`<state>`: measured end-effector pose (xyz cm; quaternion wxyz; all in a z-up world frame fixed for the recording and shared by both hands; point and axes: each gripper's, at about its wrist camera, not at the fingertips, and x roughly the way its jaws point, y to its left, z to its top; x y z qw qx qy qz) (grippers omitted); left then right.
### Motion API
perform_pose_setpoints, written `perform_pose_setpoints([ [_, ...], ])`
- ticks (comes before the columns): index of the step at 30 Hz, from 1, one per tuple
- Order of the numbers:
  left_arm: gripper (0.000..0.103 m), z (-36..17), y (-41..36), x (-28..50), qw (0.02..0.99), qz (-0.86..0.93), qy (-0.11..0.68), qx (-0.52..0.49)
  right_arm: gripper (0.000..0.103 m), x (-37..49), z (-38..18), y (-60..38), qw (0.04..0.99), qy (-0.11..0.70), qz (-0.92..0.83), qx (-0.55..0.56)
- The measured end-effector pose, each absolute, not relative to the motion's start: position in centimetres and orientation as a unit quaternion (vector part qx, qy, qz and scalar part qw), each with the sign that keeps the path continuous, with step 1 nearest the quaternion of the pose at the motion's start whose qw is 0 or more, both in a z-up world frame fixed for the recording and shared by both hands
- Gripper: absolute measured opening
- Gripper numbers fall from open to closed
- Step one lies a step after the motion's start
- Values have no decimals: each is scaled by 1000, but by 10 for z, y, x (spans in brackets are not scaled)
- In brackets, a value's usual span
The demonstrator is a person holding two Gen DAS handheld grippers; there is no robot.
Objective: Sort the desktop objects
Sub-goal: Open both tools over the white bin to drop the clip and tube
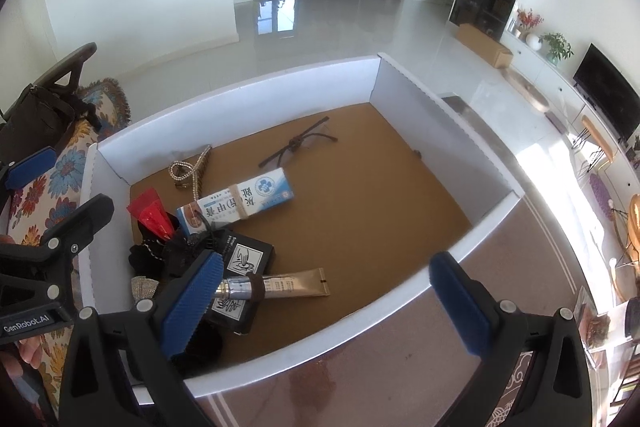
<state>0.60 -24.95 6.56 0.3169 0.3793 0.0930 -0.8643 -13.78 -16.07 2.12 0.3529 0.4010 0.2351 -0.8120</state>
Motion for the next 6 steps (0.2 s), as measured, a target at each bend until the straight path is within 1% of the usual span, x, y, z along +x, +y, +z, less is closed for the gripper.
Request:
perform_pose_setpoints([
  [2, 103, 66, -253, 11, 336, -853, 103, 386, 103, -135, 22, -163, 356, 235, -814, 394],
  [6, 103, 61, -263, 19, 326, -852, 144, 384, 103, -132, 22, -167, 360, 237, -813, 391],
])
